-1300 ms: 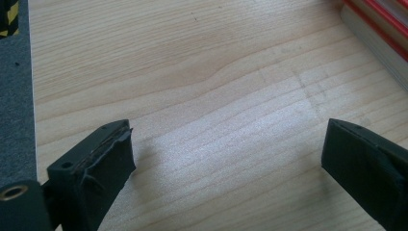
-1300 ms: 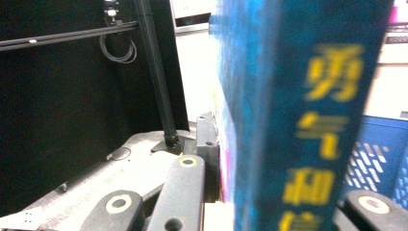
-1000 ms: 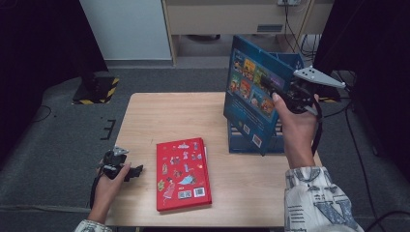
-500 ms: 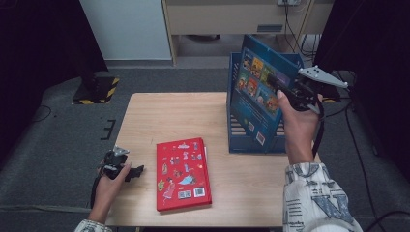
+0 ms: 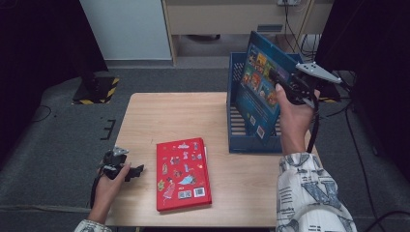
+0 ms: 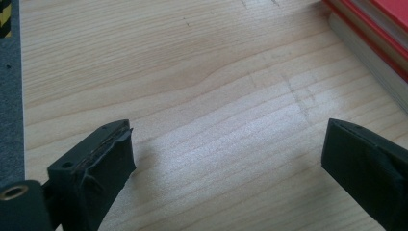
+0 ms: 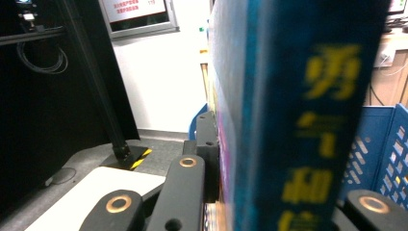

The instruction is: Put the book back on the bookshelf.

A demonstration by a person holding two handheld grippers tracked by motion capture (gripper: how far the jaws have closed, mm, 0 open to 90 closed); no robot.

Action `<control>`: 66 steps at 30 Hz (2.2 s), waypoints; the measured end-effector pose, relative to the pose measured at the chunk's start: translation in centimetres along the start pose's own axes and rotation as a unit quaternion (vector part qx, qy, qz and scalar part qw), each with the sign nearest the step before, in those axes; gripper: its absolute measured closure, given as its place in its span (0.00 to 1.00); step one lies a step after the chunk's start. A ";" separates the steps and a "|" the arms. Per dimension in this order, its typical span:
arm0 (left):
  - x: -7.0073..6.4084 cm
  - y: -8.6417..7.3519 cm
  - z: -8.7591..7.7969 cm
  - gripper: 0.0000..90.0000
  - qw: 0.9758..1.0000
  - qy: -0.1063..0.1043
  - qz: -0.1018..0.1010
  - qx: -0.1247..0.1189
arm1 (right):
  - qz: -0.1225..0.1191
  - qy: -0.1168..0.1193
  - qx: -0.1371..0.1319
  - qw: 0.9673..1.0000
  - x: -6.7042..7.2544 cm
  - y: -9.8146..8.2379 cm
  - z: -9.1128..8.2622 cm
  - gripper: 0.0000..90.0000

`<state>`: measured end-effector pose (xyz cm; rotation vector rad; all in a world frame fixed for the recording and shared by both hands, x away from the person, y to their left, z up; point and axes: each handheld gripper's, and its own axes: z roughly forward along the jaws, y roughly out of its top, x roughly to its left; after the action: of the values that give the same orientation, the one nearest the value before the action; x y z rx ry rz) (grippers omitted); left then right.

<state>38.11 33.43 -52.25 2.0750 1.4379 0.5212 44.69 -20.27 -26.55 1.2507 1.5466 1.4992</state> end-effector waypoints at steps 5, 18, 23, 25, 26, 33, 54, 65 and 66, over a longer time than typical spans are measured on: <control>0.0 0.1 -0.2 0.04 1.000 0.000 0.000 -0.005 | 0.001 -0.008 -0.001 1.000 -0.2 -0.2 0.5 0.93; 0.1 0.3 -0.4 0.04 1.000 0.003 0.001 -0.012 | -0.004 -0.015 -0.002 1.000 0.3 -1.0 2.6 0.93; 0.0 0.4 -0.5 0.04 1.000 0.003 0.005 -0.015 | 0.001 -0.018 -0.006 1.000 0.4 -1.1 3.5 0.93; 0.0 0.4 -0.6 0.04 1.000 0.003 0.004 -0.016 | -0.001 -0.020 -0.008 1.000 0.6 -1.0 3.9 0.93; 0.0 0.4 -0.6 0.04 1.000 0.004 0.004 -0.016 | -0.001 -0.021 -0.009 1.000 0.7 -1.0 4.1 0.93; 0.2 0.5 -0.6 0.04 1.000 0.003 0.004 -0.017 | -0.001 -0.025 -0.011 1.000 1.0 -0.9 5.2 0.93; 0.0 0.7 -0.6 0.04 1.000 -0.004 0.015 -0.016 | -0.006 -0.049 -0.012 0.999 1.1 -2.2 7.0 0.93; -0.1 0.9 -0.5 0.04 0.999 -0.014 0.025 -0.016 | 0.001 -0.053 -0.023 0.998 0.8 -2.9 7.7 0.93; -0.1 0.9 -0.5 0.04 0.999 -0.016 0.026 -0.017 | 0.003 -0.054 -0.023 0.998 0.8 -3.1 7.7 0.93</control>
<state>38.43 33.24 -51.23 2.0891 1.3498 0.5268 50.94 -16.41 -30.53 1.2897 1.4307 1.4388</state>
